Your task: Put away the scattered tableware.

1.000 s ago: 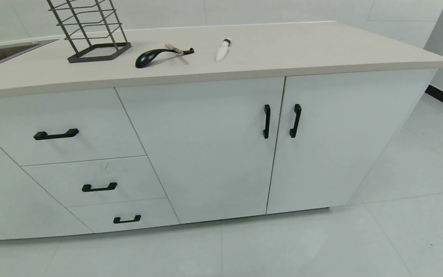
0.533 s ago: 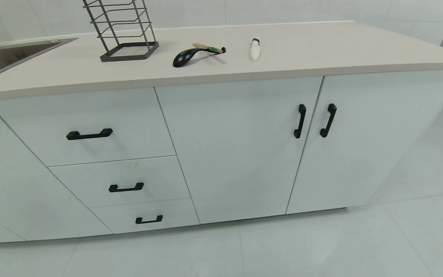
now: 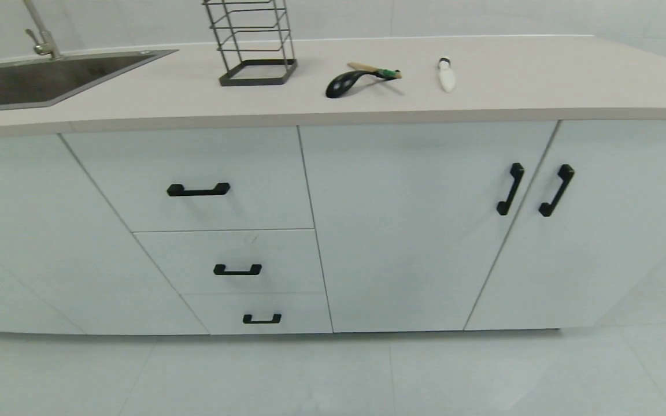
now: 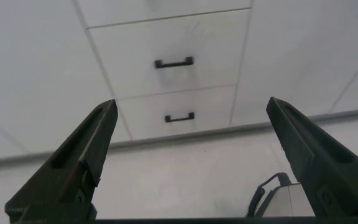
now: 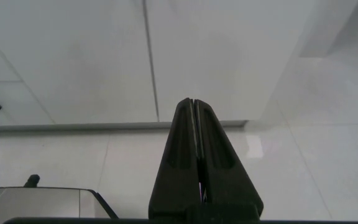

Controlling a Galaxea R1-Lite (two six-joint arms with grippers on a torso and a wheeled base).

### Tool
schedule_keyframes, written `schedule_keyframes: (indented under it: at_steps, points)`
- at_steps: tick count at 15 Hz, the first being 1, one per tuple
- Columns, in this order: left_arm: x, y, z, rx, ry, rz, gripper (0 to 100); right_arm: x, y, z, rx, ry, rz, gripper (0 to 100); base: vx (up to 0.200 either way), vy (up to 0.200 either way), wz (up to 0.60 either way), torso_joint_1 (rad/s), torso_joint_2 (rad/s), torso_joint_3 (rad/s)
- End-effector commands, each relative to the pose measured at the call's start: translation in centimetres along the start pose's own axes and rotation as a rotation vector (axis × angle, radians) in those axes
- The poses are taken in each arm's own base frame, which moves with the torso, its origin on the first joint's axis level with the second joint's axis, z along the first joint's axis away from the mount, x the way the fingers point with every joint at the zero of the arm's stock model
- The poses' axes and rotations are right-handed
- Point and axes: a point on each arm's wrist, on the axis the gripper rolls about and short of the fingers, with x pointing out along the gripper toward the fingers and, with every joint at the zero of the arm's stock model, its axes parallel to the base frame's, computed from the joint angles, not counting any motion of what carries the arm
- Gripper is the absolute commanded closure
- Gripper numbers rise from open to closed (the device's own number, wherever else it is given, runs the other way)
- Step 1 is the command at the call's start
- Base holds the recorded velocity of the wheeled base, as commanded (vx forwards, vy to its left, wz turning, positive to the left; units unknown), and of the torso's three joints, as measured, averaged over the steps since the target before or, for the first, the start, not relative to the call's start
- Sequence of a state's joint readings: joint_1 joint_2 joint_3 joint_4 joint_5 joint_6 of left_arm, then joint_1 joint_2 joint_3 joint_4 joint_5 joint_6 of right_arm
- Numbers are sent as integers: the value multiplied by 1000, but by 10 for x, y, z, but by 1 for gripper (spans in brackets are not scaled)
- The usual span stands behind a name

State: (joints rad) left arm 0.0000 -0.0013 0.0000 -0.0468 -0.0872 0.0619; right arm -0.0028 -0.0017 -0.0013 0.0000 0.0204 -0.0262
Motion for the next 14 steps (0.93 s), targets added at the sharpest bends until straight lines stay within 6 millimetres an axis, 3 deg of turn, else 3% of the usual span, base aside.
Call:
schedule_keyframes:
  at_steps: [1,5,12,14]
  points:
    - [0,0,0,-1,1,0,0,0,0,0,0,1,1,100,0,0,0,0,0,0]
    - [0,0,0,-2,1,1,0,0,0,0,0,1,-1,100,0,0,0,0,0,0]
    - [0,0,0,-4,1,0,0,0,0,0,-1,1,1,100,200,200,0,1,1,2]
    - [0,0,0,-5,-1,1,0,0,0,0,-1,3,1,100,0,0,0,0,0,0]
